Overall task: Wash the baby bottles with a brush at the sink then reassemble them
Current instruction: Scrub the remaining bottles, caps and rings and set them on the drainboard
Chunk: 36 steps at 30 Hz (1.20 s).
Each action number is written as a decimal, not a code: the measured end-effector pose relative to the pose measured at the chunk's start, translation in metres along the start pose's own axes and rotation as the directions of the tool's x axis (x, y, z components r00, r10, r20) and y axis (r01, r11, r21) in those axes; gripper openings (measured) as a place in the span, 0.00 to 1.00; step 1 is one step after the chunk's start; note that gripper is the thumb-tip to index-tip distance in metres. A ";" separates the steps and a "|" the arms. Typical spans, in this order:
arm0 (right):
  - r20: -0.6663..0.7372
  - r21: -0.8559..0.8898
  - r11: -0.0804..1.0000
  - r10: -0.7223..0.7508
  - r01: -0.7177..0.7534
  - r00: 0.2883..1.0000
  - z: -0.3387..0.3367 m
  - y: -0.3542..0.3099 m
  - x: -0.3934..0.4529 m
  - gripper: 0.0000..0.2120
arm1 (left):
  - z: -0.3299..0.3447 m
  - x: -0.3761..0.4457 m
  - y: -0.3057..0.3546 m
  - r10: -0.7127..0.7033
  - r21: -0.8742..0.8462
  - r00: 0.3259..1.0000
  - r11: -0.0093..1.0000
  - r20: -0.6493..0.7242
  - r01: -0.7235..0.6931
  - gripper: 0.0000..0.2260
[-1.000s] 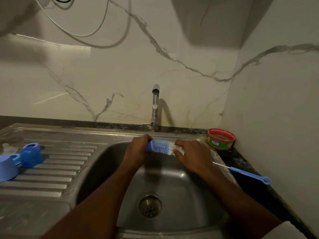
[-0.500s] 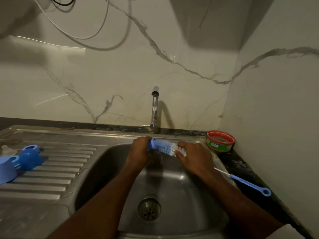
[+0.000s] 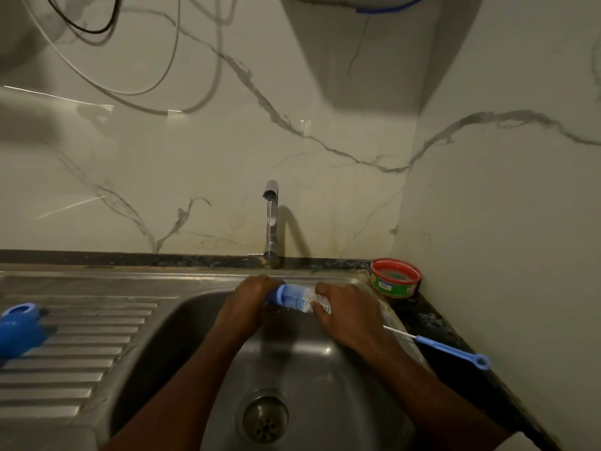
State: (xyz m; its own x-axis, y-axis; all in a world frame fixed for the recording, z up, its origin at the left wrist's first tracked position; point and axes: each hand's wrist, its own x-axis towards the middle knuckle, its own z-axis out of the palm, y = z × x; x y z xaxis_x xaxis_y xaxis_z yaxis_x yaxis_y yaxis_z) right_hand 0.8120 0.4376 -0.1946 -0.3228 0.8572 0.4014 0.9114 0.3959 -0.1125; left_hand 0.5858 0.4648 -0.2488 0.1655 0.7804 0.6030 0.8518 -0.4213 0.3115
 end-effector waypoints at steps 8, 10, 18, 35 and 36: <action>-0.024 -0.029 0.999 -0.025 0.024 0.999 -0.001 0.001 -0.002 0.20 | -0.004 -0.001 0.003 0.026 -0.015 0.998 1.000 0.052 -0.025 0.19; -0.058 0.011 1.000 -0.012 0.012 0.998 -0.004 0.004 -0.001 0.18 | -0.006 0.000 -0.002 -0.101 -0.036 0.994 0.994 -0.040 0.100 0.17; 0.010 0.013 1.000 -0.021 0.020 1.000 0.000 0.003 0.002 0.18 | -0.015 -0.004 0.000 -0.043 0.036 0.999 0.998 0.006 0.043 0.18; -0.053 -0.138 0.986 -0.099 0.091 0.994 -0.002 -0.001 0.000 0.11 | 0.009 -0.009 -0.001 -0.069 -0.215 0.930 0.964 0.360 0.155 0.29; -0.053 -0.132 0.990 -0.060 0.053 0.997 -0.002 0.001 0.000 0.10 | 0.009 -0.007 0.001 -0.067 -0.226 0.945 0.963 0.320 0.145 0.26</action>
State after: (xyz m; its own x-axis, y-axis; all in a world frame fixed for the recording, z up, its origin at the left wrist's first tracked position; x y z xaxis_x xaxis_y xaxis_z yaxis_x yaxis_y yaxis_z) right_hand 0.8133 0.4368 -0.1930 -0.3632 0.8132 0.4548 0.9188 0.3937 0.0298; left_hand 0.5901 0.4630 -0.2593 0.2584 0.9135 0.3141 0.7323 -0.3973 0.5531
